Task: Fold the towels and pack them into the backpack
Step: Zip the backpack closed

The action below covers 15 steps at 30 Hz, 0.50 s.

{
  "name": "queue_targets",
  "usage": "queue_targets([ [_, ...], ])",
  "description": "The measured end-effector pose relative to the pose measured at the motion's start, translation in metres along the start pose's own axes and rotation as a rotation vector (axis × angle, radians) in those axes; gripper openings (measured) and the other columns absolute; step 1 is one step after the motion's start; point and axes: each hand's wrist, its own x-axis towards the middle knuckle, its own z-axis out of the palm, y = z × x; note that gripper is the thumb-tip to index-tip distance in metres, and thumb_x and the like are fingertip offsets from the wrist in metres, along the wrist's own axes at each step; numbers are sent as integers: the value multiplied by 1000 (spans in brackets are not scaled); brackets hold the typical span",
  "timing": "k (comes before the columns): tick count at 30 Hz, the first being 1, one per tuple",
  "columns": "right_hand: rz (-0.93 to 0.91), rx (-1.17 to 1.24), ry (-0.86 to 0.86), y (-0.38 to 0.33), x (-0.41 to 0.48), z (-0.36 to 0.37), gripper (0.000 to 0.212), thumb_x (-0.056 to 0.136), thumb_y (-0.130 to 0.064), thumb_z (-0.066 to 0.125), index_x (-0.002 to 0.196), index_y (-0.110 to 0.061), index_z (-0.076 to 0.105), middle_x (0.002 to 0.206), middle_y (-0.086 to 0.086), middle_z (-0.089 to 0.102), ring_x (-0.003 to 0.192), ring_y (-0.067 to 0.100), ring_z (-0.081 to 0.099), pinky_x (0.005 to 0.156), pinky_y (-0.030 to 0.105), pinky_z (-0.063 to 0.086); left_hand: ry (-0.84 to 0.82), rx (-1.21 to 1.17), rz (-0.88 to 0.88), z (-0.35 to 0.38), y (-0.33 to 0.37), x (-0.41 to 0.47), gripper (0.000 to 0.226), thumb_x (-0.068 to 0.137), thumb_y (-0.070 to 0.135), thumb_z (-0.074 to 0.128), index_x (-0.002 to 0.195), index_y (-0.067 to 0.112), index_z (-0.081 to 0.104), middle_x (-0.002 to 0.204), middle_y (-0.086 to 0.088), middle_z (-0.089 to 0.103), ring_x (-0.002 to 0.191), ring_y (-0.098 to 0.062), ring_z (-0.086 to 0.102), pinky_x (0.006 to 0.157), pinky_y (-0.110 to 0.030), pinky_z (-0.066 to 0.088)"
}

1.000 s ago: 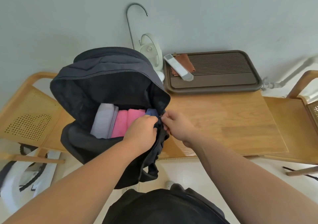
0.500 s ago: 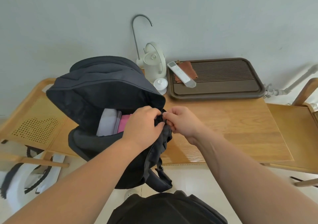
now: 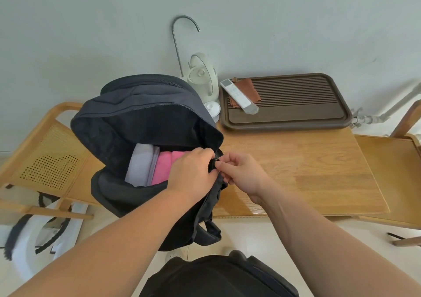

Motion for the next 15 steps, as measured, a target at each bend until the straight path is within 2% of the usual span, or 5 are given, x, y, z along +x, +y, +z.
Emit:
queue_targets([
  [3,-50,-96,22,2,-1,-1,6,92,-18,68,90,-12,69,69,3,65,61,11,57,60,30,48,-47,72,1,-2,6,6,13,89,29,65,95,20,58,88,5,59,75,-16,55,57,-29,37],
  [5,-78,-178,26,2,-2,-1,6,92,-20,68,90,-15,68,70,3,64,63,12,57,63,34,50,-92,171,19,-2,10,12,17,89,29,61,86,20,47,81,5,52,70,-17,49,56,-30,32],
  [8,-145,-264,12,-1,-3,-6,8,94,-25,63,92,-21,69,75,6,64,68,12,56,68,37,52,-124,303,74,-5,13,20,22,92,30,56,83,21,38,76,5,44,66,-18,45,57,-32,32],
  [12,-179,-198,-40,-4,-1,-19,22,100,-24,53,108,-26,73,86,-11,67,73,-1,57,67,18,48,-109,283,44,-4,14,24,22,99,36,49,82,23,43,73,7,47,65,-16,50,58,-32,40],
  [15,-185,-201,41,4,7,-24,23,98,-19,57,117,-25,69,99,-9,66,86,10,61,78,26,52,-99,171,-83,-5,15,24,24,99,36,53,80,20,53,71,7,54,67,-15,55,60,-33,44],
])
